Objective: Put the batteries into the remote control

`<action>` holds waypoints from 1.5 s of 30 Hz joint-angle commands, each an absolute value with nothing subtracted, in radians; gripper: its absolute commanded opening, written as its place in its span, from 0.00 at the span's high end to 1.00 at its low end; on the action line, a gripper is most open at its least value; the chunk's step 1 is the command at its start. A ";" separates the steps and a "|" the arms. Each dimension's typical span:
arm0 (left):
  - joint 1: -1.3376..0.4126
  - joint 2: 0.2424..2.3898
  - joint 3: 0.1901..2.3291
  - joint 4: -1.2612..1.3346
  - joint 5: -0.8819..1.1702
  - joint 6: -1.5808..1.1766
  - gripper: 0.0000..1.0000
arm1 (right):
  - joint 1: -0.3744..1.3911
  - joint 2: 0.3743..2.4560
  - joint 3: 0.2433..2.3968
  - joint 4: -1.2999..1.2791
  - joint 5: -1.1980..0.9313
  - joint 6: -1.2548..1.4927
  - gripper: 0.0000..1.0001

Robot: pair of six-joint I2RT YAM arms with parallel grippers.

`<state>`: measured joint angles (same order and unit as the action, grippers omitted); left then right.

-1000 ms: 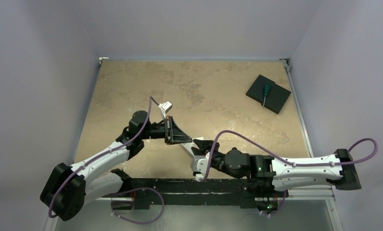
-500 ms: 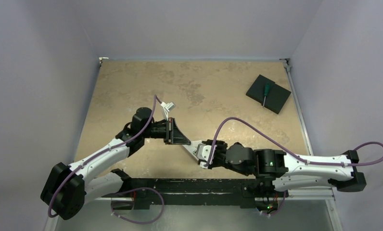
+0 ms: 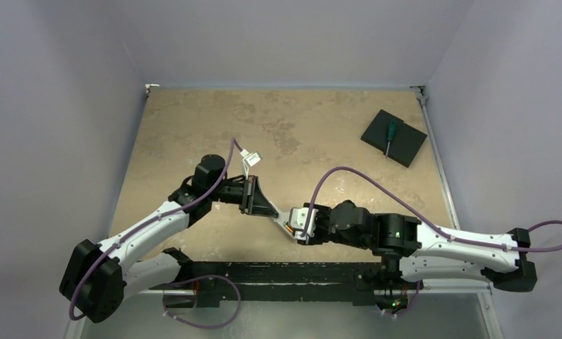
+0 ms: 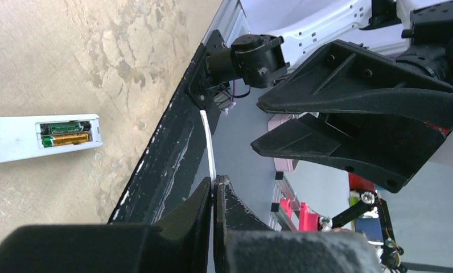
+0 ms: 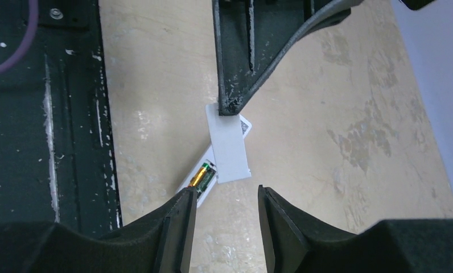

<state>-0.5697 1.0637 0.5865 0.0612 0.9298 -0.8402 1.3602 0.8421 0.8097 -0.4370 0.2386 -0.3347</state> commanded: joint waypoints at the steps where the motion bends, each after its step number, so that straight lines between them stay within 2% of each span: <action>1: -0.568 1.044 0.631 0.040 0.999 -0.777 1.00 | 1.355 0.854 0.821 -0.382 0.158 -0.361 0.49; 25: -0.567 1.043 0.610 0.105 1.108 -0.813 1.00 | 1.355 0.929 0.828 -0.326 0.123 -0.410 0.50; 33: -0.567 1.043 0.609 0.112 1.112 -0.820 1.00 | 1.354 0.939 0.822 -0.308 0.126 -0.419 0.57; 45: -0.569 1.047 0.604 0.118 1.117 -0.822 1.00 | 1.354 0.945 0.819 -0.305 0.124 -0.431 0.73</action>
